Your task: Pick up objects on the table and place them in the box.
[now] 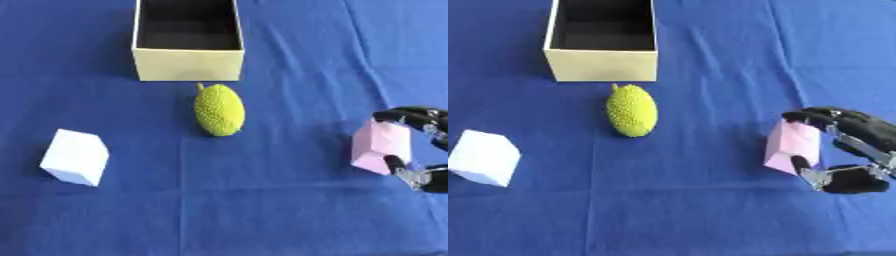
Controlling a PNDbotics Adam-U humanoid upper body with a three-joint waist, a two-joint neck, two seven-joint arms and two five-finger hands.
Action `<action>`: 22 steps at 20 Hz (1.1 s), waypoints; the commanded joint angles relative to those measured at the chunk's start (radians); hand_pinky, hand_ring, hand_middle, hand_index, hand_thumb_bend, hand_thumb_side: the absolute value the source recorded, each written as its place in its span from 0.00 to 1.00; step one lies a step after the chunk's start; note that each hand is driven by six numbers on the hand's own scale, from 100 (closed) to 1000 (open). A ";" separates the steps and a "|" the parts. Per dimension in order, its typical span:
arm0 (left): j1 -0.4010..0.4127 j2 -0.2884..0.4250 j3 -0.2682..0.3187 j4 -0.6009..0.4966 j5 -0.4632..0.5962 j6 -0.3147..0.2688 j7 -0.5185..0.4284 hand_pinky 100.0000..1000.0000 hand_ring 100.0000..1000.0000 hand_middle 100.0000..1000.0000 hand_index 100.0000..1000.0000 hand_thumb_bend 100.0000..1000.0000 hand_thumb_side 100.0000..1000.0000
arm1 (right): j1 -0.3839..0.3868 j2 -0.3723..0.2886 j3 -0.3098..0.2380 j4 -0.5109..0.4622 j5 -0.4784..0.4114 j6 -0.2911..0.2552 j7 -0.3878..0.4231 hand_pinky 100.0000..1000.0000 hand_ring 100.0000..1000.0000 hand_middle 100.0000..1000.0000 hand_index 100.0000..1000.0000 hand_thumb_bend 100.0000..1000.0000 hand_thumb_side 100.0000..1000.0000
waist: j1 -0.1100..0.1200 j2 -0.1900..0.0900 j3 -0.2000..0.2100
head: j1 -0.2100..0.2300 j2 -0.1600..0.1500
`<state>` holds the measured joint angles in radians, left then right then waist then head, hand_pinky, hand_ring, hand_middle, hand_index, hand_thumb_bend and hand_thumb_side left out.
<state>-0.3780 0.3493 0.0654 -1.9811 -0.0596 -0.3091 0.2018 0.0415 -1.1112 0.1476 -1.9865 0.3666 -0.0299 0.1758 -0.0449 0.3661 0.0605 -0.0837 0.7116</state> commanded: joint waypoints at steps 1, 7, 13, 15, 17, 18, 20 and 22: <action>-0.004 0.010 0.002 -0.019 0.004 -0.001 -0.004 0.82 0.67 0.60 0.77 0.00 0.55 | 0.008 -0.022 -0.002 -0.014 0.016 0.010 0.013 1.00 0.96 0.82 1.00 0.00 0.56 | 0.003 -0.017 -0.001 | -0.003 -0.009; -0.003 0.008 0.002 -0.019 0.006 0.000 -0.006 0.82 0.67 0.60 0.76 0.00 0.55 | 0.007 -0.009 0.001 -0.014 0.028 0.038 0.019 1.00 0.96 0.81 1.00 0.00 0.60 | 0.005 -0.014 0.001 | -0.005 -0.012; 0.001 0.007 0.003 -0.019 0.006 0.002 -0.010 0.82 0.67 0.60 0.76 0.00 0.55 | 0.006 0.002 -0.013 -0.014 0.052 -0.023 -0.040 1.00 0.98 0.86 1.00 0.00 0.50 | 0.007 -0.011 -0.003 | -0.006 -0.008; 0.002 0.007 0.003 -0.019 0.005 0.004 -0.012 0.82 0.67 0.60 0.76 0.00 0.55 | 0.007 0.010 -0.021 -0.014 0.059 -0.034 -0.055 1.00 0.97 0.86 1.00 0.00 0.46 | 0.008 -0.011 -0.005 | -0.005 -0.008; 0.003 0.007 0.003 -0.019 0.005 0.004 -0.013 0.82 0.67 0.60 0.76 0.00 0.55 | 0.004 0.021 -0.031 -0.014 0.058 -0.041 -0.072 1.00 0.98 0.87 1.00 0.00 0.42 | 0.009 -0.010 -0.006 | -0.004 -0.010; 0.004 0.007 0.003 -0.019 0.006 0.004 -0.013 0.82 0.67 0.60 0.76 0.00 0.55 | 0.003 0.024 -0.036 -0.014 0.058 -0.045 -0.077 1.00 0.98 0.87 1.00 0.00 0.41 | 0.009 -0.010 -0.007 | -0.004 -0.010; 0.004 0.006 0.004 -0.019 0.006 0.005 -0.014 0.82 0.67 0.60 0.76 0.00 0.55 | 0.004 0.028 -0.042 -0.014 0.062 -0.045 -0.082 1.00 0.98 0.88 1.00 0.00 0.41 | 0.010 -0.010 -0.008 | -0.004 -0.009; 0.005 0.006 0.003 -0.019 0.006 0.006 -0.015 0.82 0.67 0.60 0.76 0.00 0.55 | 0.005 0.032 -0.044 -0.014 0.060 -0.041 -0.084 1.00 1.00 0.95 1.00 0.00 0.41 | 0.010 -0.009 -0.009 | -0.005 -0.009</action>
<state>-0.3696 0.3438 0.0652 -1.9811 -0.0548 -0.3026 0.1900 0.0489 -1.0607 0.1221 -1.9968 0.4205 -0.0719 0.0980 -0.0356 0.3730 0.0539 -0.0872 0.7110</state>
